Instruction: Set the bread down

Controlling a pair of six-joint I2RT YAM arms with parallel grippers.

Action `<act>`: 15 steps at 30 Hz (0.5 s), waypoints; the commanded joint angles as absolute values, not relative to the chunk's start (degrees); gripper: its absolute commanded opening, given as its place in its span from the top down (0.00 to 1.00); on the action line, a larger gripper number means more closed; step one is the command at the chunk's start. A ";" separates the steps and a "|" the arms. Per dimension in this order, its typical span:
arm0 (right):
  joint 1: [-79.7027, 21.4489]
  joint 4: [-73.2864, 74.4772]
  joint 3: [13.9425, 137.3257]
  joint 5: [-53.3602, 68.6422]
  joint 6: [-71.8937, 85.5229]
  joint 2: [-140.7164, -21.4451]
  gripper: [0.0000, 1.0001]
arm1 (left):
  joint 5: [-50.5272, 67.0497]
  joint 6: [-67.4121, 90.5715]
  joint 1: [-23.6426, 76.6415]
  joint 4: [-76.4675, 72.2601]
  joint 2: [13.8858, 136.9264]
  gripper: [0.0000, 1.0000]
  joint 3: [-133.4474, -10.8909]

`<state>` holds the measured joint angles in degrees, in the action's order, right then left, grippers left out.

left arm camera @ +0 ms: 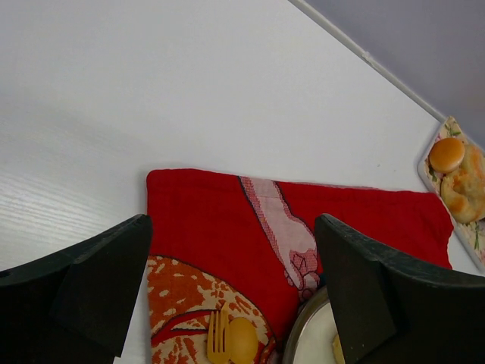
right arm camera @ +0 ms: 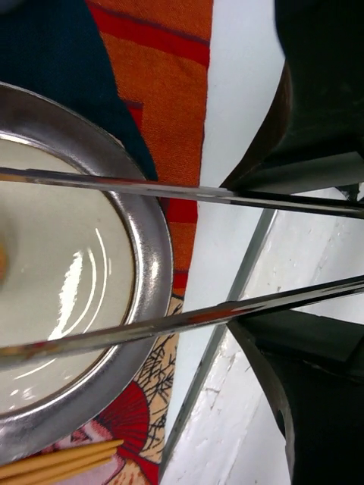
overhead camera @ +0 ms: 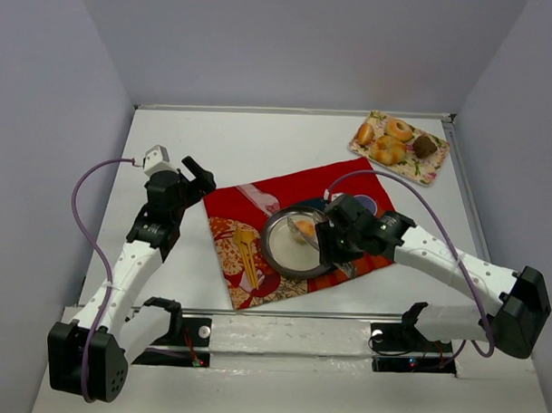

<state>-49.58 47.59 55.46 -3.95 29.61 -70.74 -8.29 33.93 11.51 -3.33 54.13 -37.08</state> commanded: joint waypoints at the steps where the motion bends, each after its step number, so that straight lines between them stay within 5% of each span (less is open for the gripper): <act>1: -50.01 46.23 62.39 -8.35 29.10 -68.38 0.45 | -8.35 33.84 11.25 -4.75 52.82 0.01 -36.56; 6: -50.01 45.70 68.71 -11.59 28.39 -68.29 0.60 | -8.44 33.75 11.34 -4.92 52.29 0.01 -36.39; 15: -49.23 48.60 77.43 -28.81 30.23 -67.24 0.57 | -8.26 33.75 11.25 -5.36 51.24 0.01 -35.95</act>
<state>-49.58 48.14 72.55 -15.42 28.82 -69.76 -8.19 33.93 11.51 -3.55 52.62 -36.84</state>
